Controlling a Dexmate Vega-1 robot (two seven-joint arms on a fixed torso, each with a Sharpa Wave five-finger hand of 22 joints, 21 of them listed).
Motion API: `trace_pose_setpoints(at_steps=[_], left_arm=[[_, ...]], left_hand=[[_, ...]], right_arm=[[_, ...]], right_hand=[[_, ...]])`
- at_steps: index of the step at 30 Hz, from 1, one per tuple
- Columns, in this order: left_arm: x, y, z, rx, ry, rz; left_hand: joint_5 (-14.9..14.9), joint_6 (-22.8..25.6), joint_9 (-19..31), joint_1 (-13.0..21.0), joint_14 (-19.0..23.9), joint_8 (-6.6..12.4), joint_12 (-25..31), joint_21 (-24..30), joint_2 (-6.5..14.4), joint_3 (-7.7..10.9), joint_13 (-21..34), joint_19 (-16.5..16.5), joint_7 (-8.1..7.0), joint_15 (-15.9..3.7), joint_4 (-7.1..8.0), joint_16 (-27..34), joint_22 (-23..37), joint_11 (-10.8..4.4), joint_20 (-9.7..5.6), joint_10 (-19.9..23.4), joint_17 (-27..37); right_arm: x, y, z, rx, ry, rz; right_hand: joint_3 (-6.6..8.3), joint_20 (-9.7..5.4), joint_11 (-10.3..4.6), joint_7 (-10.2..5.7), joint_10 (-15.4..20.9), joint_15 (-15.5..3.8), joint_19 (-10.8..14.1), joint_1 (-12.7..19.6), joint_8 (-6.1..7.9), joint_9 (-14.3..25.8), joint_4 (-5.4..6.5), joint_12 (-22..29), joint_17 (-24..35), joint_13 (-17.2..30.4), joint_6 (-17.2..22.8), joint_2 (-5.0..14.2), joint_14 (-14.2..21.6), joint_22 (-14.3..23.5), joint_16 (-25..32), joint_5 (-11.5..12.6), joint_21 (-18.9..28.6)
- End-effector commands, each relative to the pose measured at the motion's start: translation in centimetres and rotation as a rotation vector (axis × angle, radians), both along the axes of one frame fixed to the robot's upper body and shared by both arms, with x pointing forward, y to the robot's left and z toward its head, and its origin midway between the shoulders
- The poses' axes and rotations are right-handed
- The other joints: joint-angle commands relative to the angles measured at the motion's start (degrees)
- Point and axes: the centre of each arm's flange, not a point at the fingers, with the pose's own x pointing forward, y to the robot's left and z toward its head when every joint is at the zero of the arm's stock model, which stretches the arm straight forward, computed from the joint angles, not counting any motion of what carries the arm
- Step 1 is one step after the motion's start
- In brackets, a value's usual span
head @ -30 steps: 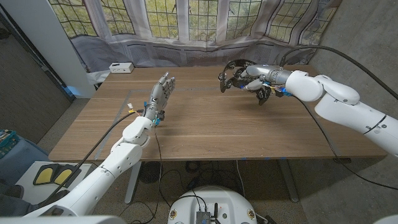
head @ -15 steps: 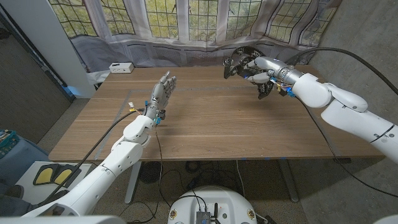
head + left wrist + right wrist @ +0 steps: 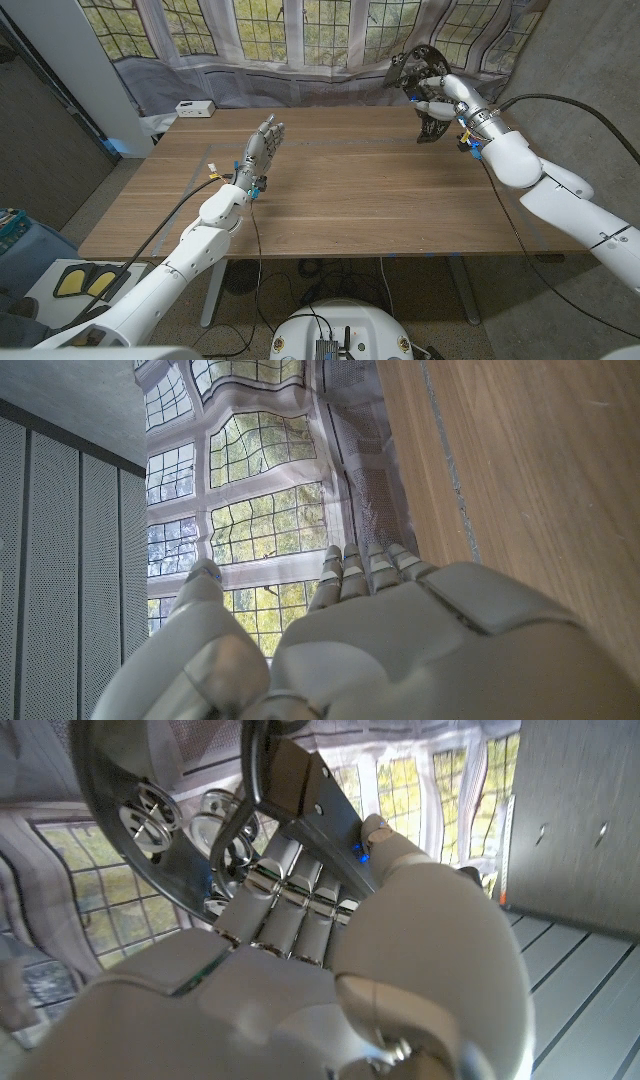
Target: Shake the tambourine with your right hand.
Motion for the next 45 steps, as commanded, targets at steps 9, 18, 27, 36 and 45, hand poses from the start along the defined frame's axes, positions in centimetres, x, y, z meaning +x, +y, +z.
trace_pose_setpoints(at_steps=[9, 18, 27, 36, 45], left_arm=[[0.7, -0.5, 0.4, 0.009, 0.005, -0.011], [0.7, -0.5, 0.8, 0.015, 0.000, -0.007], [0.7, -0.6, 0.9, 0.022, 0.001, -0.010], [0.6, -0.5, 1.0, 0.025, 0.000, -0.011], [0.6, -0.5, 0.9, 0.029, 0.003, -0.013]], left_hand=[[0.0, 0.5, 0.2, 0.1, 0.1, -0.10, 0.0, 0.0, 0.5, 0.39, 0.2, -0.6, -0.18, 0.03, -0.22, 0.0, 0.3, -0.03, 0.17, 0.0, 0.3], [0.0, 0.6, 0.2, 0.1, 0.1, -0.11, 0.0, 0.0, 0.6, 0.41, 0.2, -0.7, -0.16, 0.02, -0.23, 0.0, 0.3, -0.04, 0.17, 0.0, 0.3], [0.0, 0.5, 0.2, 0.1, 0.1, -0.11, 0.1, 0.0, 0.6, 0.45, 0.2, -0.7, -0.21, 0.02, -0.23, 0.0, 0.3, -0.15, 0.19, 0.1, 0.3], [0.0, 0.6, 0.2, 0.2, 0.1, -0.11, 0.1, 0.1, 0.7, 0.47, 0.2, -0.7, -0.19, 0.01, -0.24, 0.0, 0.3, -0.18, 0.19, 0.1, 0.3], [0.0, 0.6, 0.2, 0.2, 0.1, -0.10, 0.0, 0.1, 0.7, 0.49, 0.2, -0.7, -0.16, 0.02, -0.24, 0.0, 0.3, -0.20, 0.19, 0.1, 0.3]], right_arm=[[1.5, -7.7, -3.6, 0.710, -0.075, 0.347], [3.4, -9.3, -5.8, 1.003, -0.022, 0.548], [4.8, -10.4, -7.1, 1.153, 0.017, 0.651], [6.4, -10.6, -8.6, 1.329, 0.084, 0.823], [7.4, -9.8, -9.9, 1.506, 0.148, 0.965]], right_hand=[[2.47, -0.26, -0.02, -3.93, 0.6, -2.93, 0.1, 2.3, 0.10, 0.1, 2.44, -0.3, 0.4, 0.2, 4.5, 2.72, 0.8, 0.2, 0.0, 0.2, 0.6], [2.43, -0.27, -0.13, -3.91, 0.7, -2.77, 0.1, 2.3, 0.07, 0.1, 2.51, -0.3, 0.5, 0.2, 4.5, 2.73, 0.9, 0.2, 0.0, 0.2, 0.7], [2.46, -0.29, -0.16, -3.93, 0.6, -3.01, 0.0, 2.2, -0.06, 0.1, 2.54, -0.4, 0.5, 0.3, 4.3, 2.71, 0.9, 0.2, -0.2, 0.2, 0.9], [2.44, -0.37, -0.39, -4.07, 0.5, -3.03, -0.2, 2.1, -0.07, 0.1, 2.68, -0.5, 0.5, 0.3, 4.3, 2.67, 0.7, 0.2, -0.5, 0.2, 1.0], [2.51, -0.45, -0.47, -4.18, 0.5, -3.40, -0.4, 2.1, -0.13, 0.1, 2.73, -0.6, 0.6, 0.3, 4.2, 2.74, 0.9, 0.2, -0.5, 0.3, 1.1]])
